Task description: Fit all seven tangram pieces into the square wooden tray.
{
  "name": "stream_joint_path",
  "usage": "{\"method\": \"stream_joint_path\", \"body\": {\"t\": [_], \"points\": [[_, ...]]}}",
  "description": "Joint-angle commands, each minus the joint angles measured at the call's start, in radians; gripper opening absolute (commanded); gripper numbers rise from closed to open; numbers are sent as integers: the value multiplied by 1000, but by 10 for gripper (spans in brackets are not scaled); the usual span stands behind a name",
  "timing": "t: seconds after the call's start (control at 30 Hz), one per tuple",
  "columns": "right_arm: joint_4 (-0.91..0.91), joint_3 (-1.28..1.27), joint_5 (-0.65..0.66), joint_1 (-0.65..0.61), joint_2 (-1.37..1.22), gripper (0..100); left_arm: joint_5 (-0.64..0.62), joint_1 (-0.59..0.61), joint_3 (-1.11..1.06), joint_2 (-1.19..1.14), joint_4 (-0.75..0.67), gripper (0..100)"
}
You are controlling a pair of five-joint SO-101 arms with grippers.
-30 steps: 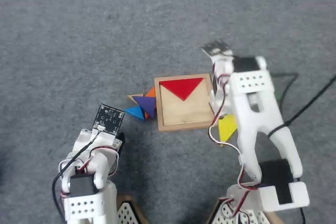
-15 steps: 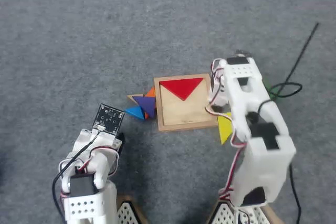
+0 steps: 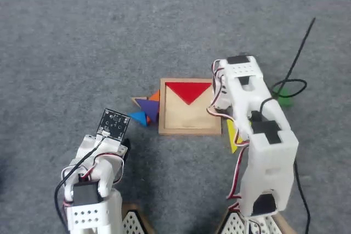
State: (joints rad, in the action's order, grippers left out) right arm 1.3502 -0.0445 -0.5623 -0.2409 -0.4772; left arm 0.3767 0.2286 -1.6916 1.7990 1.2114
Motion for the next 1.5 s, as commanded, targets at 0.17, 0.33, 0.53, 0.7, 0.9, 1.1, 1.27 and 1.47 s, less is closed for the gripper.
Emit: {"method": "stream_joint_path", "body": {"t": [0.17,0.33,0.53,0.7,0.9,1.1,1.27,1.47], "points": [[-220,-304,-12,-41,280,330,14,3,8,17,8,207],[-251,-315,-12,-44,265,306,14,5,8,17,8,207],[-251,-285,-25,-38,219,303,14,5,8,17,8,207],[-265,-284,-94,-38,200,303,14,5,8,17,8,207],[-262,-290,-26,-27,248,221,14,5,8,17,8,207],[-268,-321,110,41,289,206,14,6,8,17,8,207],[-269,-269,370,124,292,203,14,6,8,17,8,207],[-262,-166,789,209,288,205,14,6,8,17,8,207]]}}
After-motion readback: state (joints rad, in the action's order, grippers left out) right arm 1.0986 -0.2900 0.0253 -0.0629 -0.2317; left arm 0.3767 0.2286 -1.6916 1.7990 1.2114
